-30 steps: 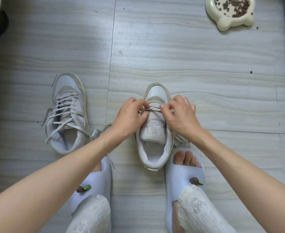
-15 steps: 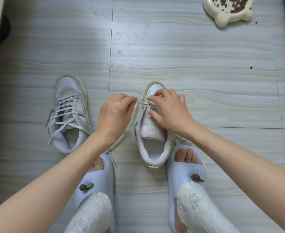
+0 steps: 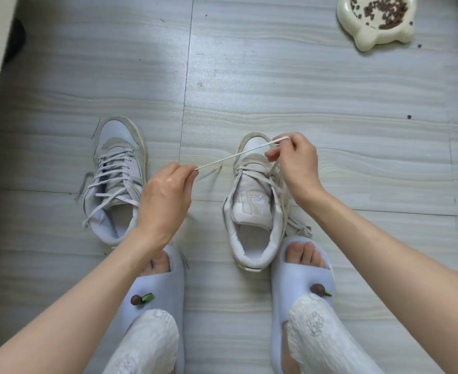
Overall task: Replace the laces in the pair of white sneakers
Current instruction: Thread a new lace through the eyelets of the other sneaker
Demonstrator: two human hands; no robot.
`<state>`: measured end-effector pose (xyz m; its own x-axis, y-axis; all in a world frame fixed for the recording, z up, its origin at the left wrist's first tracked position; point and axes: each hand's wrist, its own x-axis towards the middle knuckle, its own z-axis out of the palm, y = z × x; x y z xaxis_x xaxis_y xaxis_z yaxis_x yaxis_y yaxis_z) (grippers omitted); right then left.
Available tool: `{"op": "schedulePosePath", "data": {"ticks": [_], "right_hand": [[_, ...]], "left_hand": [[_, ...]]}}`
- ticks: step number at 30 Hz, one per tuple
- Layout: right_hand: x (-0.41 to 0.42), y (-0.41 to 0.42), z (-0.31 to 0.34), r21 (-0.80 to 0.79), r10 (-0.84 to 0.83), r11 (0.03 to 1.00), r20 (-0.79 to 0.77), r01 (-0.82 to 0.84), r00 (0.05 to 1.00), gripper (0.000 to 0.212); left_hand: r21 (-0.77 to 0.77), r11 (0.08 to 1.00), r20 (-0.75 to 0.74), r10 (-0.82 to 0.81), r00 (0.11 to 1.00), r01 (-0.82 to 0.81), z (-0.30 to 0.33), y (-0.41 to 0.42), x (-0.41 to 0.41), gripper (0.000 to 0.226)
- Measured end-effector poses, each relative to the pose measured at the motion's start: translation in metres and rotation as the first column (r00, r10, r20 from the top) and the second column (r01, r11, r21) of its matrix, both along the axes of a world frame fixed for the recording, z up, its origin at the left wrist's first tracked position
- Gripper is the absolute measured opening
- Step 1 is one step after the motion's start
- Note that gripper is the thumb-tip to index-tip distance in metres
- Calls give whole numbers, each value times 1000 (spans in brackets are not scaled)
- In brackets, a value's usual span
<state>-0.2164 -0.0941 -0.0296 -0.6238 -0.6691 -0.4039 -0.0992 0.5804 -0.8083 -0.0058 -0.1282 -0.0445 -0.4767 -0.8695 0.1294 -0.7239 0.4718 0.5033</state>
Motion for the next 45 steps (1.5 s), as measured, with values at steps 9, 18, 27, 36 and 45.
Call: {"op": "schedulePosePath", "data": {"ticks": [9, 18, 27, 36, 45], "right_hand": [[-2, -1, 19, -251, -17, 966, 153, 56, 988, 21], [-37, 12, 5, -13, -222, 974, 183, 228, 958, 20], [23, 30, -5, 137, 530, 718, -744, -682, 408, 50], [17, 23, 9, -79, 356, 844, -656, -530, 665, 31], [-21, 23, 8, -49, 193, 969, -453, -240, 870, 30]], "left_hand": [[-44, 999, 21, 3, 1000, -2, -2, 7, 5, 24], [-99, 995, 68, 16, 998, -9, 0, -3, 13, 23], [-356, 929, 142, -57, 988, 105, 28, 9, -12, 15], [-249, 964, 212, -38, 976, 91, 26, 13, -15, 24], [-113, 991, 275, -42, 961, 75, 21, 13, -26, 21]]}}
